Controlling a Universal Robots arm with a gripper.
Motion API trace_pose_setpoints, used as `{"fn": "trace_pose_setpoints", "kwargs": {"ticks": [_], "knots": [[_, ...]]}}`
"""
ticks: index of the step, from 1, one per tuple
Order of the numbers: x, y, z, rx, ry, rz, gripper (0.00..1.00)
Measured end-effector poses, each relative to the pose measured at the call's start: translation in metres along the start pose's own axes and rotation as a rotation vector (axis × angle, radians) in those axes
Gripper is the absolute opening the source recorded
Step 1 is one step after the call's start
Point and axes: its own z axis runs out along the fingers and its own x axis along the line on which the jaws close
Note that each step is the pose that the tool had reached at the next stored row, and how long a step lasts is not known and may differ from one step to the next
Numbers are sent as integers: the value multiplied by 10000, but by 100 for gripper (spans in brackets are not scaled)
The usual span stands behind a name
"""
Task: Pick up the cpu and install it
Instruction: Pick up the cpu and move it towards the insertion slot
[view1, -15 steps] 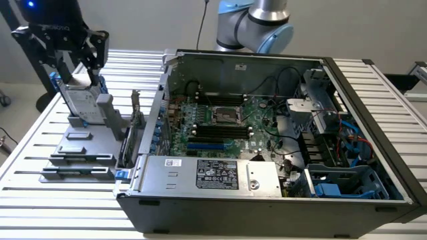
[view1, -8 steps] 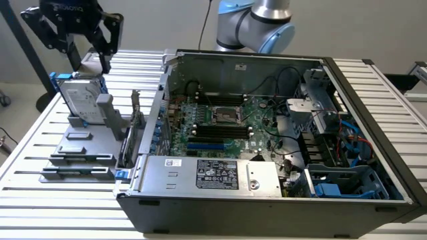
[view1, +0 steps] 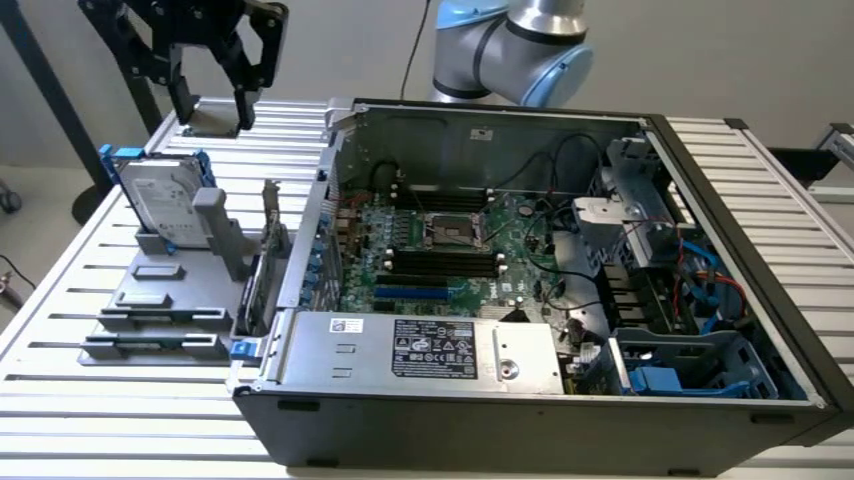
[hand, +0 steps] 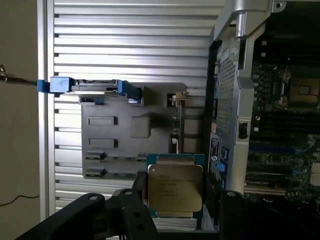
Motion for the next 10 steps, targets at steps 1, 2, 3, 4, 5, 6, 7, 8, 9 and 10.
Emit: {"fn": "trace_pose_setpoints", "kwargs": {"ticks": [1, 2, 3, 4, 5, 6, 7, 8, 9, 10], "knots": [[-45, -1, -5, -1, 1, 0, 55], [-89, -2, -9, 0, 3, 0, 55], [-135, -4, -12, 0, 5, -2, 55], [-179, -4, -15, 0, 8, 0, 55], [-224, -6, -17, -1, 11, 0, 55], [-273, -7, -19, 0, 15, 0, 55], [-319, -7, -21, 1, 18, -1, 55], [-363, -6, -22, 1, 19, 0, 55], [-408, -2, -22, 2, 20, 0, 55], [-455, 7, -17, 0, 19, 0, 55]]}}
